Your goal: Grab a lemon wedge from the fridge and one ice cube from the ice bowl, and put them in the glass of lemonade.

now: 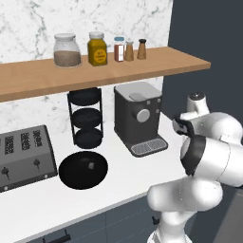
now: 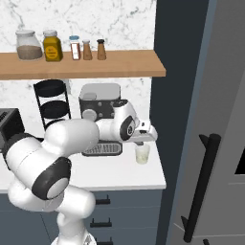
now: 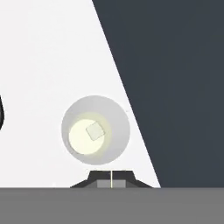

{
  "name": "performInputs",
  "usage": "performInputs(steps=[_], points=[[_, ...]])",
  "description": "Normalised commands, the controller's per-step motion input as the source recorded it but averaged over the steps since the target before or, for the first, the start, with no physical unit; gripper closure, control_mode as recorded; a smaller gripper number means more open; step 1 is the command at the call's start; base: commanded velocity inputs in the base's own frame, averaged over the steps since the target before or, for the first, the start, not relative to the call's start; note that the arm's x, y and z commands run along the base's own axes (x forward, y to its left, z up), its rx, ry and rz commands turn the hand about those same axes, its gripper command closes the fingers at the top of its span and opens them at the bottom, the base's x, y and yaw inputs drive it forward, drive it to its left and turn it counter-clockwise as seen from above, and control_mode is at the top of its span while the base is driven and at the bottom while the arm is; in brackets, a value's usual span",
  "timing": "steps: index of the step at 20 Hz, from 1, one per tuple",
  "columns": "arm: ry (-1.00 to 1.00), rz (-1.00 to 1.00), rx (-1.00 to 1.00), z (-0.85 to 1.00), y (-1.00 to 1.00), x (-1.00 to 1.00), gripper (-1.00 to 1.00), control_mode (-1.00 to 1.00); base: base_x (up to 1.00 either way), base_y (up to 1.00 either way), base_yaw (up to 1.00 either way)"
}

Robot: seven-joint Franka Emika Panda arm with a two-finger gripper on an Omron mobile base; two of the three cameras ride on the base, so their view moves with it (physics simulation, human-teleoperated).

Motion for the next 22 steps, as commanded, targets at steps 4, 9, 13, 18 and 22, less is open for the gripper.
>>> performInputs(steps=[4, 9, 13, 18, 22], points=[[-0.14, 0.00, -0.05, 0.12, 0.88, -0.61, -1.00, -1.00, 0.00, 0.00, 0.00], [-0.25, 0.00, -0.02, 0.35, 0.65, -0.62, -1.00, -1.00, 0.00, 0.00, 0.00], [-0.20, 0.00, 0.02, 0.46, 0.49, -0.49, -1.00, -1.00, 0.00, 0.00, 0.00], [0.00, 0.00, 0.13, 0.29, 0.64, -0.52, -1.00, -1.00, 0.00, 0.00, 0.00], [0.13, 0.00, 0.25, 0.21, 0.72, -0.47, -1.00, -1.00, 0.00, 0.00, 0.00]])
